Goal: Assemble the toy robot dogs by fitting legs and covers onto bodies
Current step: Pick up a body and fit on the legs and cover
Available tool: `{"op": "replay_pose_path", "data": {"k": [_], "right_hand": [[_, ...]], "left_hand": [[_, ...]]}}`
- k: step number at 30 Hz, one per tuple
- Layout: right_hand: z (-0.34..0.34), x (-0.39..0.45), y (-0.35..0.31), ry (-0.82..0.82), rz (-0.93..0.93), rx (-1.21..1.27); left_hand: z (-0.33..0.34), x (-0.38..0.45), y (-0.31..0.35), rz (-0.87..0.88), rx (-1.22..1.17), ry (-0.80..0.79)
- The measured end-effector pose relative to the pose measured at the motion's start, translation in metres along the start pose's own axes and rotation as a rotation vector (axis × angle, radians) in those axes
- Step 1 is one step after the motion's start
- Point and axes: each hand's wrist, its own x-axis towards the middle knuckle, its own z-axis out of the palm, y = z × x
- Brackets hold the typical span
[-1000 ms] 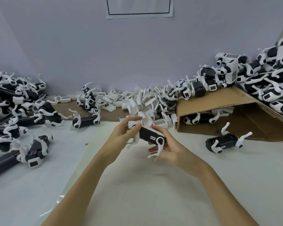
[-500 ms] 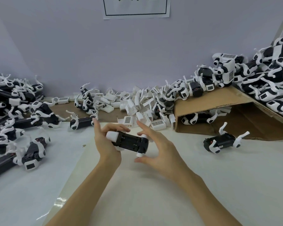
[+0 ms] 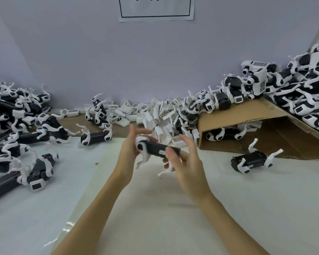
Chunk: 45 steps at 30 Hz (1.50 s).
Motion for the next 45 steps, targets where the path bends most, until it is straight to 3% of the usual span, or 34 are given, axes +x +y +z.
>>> {"op": "replay_pose_path", "data": {"k": [2,4,7,9,14,21,24,27,29,33,45], "right_hand": [[-0.009,0.008,0.000,0.035,0.207,0.150],[-0.018,0.013,0.002,-0.010,0.317,0.168],[-0.025,0.018,0.006,-0.068,0.309,0.205],[-0.028,0.022,0.010,-0.024,0.260,0.152],[-0.030,0.027,0.030,0.048,-0.016,-0.389],[-0.012,0.081,0.029,-0.203,-0.034,-0.959],[-0.006,0.091,0.039,-0.185,-0.101,-1.315],[-0.012,0.096,0.043,-0.143,-0.167,-1.451],[-0.018,0.095,0.046,-0.129,-0.173,-1.357],[-0.034,0.074,0.045,-0.022,-0.079,-0.745],[-0.047,0.043,0.024,0.066,0.105,0.074]], "left_hand": [[0.003,-0.001,-0.005,-0.023,0.168,-0.126],[0.006,-0.003,-0.008,-0.100,0.162,-0.200],[0.007,-0.001,-0.010,-0.159,0.032,-0.102],[0.004,0.003,-0.012,-0.166,-0.039,0.008],[-0.005,0.010,-0.024,-0.115,-0.084,0.182],[-0.025,0.017,-0.037,-0.042,-0.022,0.232],[-0.032,0.018,-0.040,-0.043,0.001,0.248],[-0.033,0.018,-0.037,-0.035,0.014,0.253],[-0.033,0.017,-0.034,-0.008,0.036,0.243],[-0.032,0.015,-0.027,0.065,0.035,0.184],[-0.015,0.005,-0.020,0.103,0.066,-0.127]]}}
